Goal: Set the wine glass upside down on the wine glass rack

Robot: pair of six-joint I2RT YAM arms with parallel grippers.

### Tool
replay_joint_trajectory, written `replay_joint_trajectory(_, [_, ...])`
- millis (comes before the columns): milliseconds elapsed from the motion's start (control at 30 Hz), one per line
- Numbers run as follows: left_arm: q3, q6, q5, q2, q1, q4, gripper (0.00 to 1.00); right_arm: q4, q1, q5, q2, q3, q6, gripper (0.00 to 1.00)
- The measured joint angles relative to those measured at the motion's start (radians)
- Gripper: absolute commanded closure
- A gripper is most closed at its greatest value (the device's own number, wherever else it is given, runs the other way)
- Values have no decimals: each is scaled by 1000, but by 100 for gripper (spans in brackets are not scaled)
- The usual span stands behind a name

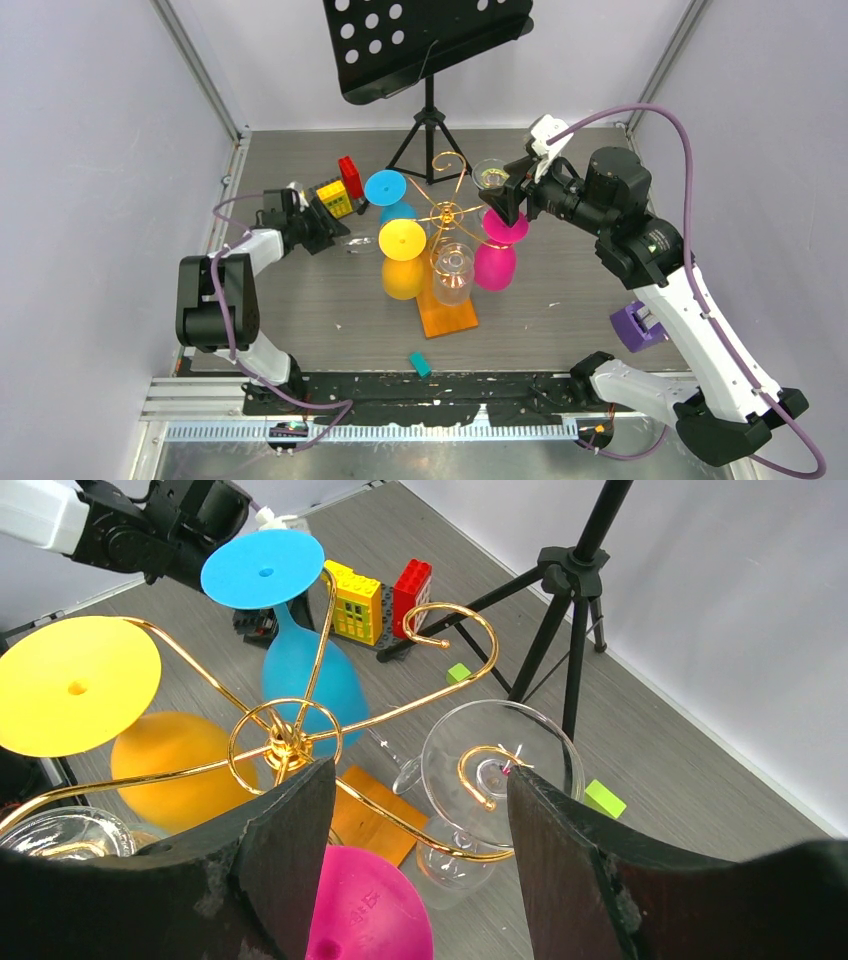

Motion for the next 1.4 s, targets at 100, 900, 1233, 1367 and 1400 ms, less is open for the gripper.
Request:
replay_joint_trajectory(100, [-46,-15,18,0,0,9,48,0,0,-3,0,0,-3,31])
replay_joint_trajectory(900, [-188,-121,87,-93,-9,112,43,0,0,-34,0,0,-3,31])
replay_joint_trajectory(1233, [-222,-126,77,-183,-14,96,42,0,0,-47,0,-2,-3,31])
replay_joint_trajectory(1367, [-257,-130,77,-228,-20,87,42,0,0,-49,0,-2,-2,31])
replay_joint_trajectory(1400, [-265,-130,77,-238,-23,85,42,0,0,-50,0,-2,-2,31])
